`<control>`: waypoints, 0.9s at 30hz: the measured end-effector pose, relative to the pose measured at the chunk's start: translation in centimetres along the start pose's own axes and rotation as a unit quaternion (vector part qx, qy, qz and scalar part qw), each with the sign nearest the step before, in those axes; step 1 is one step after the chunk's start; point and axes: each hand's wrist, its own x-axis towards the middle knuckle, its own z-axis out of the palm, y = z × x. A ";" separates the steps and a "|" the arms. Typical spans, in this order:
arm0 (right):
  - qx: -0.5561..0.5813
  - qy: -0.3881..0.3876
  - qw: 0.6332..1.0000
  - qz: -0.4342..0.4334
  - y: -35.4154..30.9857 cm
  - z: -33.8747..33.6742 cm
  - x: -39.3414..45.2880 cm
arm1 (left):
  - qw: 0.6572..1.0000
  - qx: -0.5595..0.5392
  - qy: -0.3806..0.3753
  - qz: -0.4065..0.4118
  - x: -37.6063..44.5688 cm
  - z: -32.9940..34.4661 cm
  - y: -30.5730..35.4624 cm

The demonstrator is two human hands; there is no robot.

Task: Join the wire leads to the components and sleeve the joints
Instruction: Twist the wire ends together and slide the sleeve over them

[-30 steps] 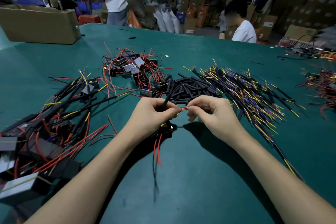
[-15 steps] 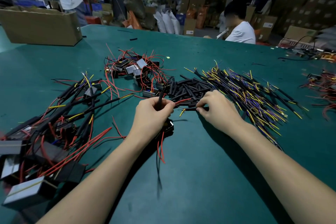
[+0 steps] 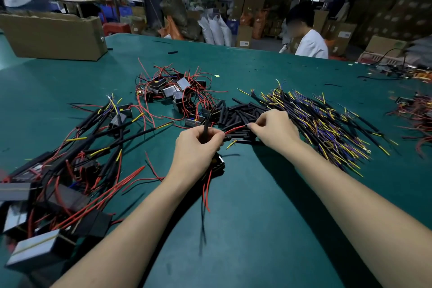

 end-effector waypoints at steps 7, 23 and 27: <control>0.146 0.053 0.986 0.062 -0.5 -0.4 0.6 | 1.000 -0.001 0.012 0.002 0.0 -0.1 0.2; 0.472 0.021 0.879 -0.061 3.0 -1.4 -6.2 | 0.999 0.031 0.034 0.019 0.4 0.1 -0.6; 0.464 0.029 0.883 -0.067 3.1 -1.3 -6.1 | 0.999 0.037 0.029 0.025 0.3 0.2 -0.6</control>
